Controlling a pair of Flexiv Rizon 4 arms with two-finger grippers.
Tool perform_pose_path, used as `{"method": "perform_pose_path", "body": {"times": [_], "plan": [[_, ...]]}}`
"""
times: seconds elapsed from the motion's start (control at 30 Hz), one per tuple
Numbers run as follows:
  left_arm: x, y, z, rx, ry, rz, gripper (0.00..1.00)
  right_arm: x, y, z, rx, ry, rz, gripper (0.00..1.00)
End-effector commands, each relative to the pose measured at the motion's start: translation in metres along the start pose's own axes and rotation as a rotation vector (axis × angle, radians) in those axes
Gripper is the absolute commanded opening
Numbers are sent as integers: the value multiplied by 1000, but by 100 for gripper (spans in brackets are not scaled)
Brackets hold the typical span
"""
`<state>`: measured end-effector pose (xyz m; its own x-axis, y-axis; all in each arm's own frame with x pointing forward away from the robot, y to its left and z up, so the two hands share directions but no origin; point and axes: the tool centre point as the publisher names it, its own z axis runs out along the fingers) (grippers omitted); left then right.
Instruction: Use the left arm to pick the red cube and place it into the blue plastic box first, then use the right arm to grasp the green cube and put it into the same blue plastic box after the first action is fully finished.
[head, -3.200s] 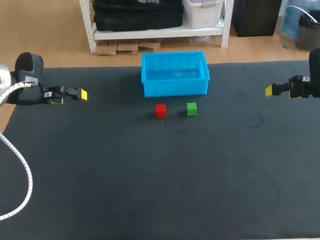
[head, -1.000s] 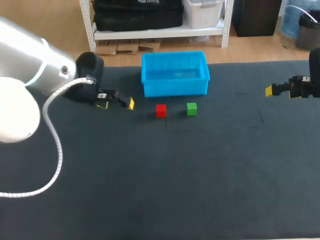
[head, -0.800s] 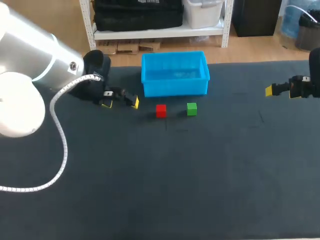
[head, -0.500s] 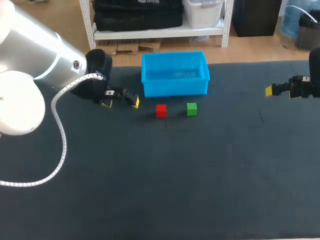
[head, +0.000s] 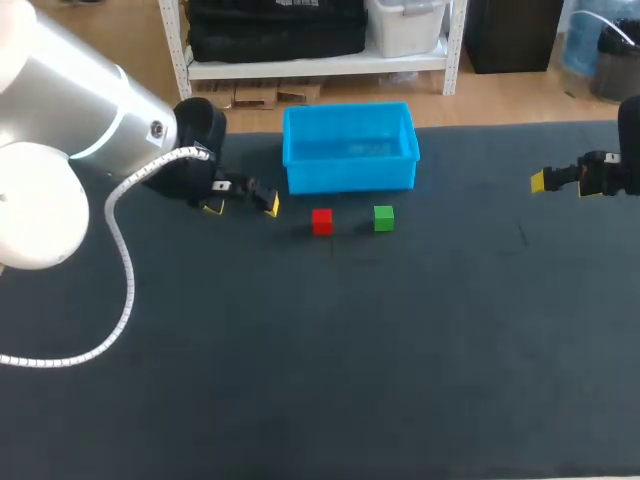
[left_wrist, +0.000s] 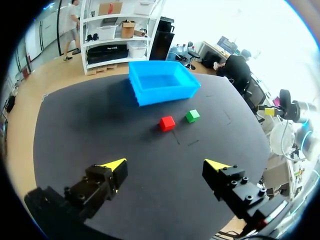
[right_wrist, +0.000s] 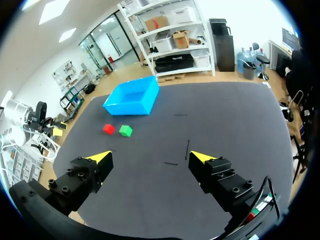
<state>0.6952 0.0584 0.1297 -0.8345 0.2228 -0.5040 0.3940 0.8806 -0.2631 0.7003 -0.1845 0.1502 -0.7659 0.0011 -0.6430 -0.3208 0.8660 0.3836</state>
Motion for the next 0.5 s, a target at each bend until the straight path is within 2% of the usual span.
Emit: {"method": "perform_pose_path", "body": {"times": [0.03, 0.07, 0.1, 0.2, 0.5], "plan": [[-4, -4, 8, -12, 30, -24, 100, 0, 0, 0, 0, 1, -1, 100], [-5, -5, 9, 2, 48, -19, 100, 0, 0, 0, 0, 1, -1, 100], [-6, -6, 12, -41, 38, -26, 100, 0, 0, 0, 0, 1, -1, 100], [-9, -8, 18, -57, 67, -59, 100, 0, 0, 0, 0, 1, -1, 100], [-20, -16, 36, -70, 109, -104, 100, 0, 0, 0, 0, 1, -1, 100]]}}
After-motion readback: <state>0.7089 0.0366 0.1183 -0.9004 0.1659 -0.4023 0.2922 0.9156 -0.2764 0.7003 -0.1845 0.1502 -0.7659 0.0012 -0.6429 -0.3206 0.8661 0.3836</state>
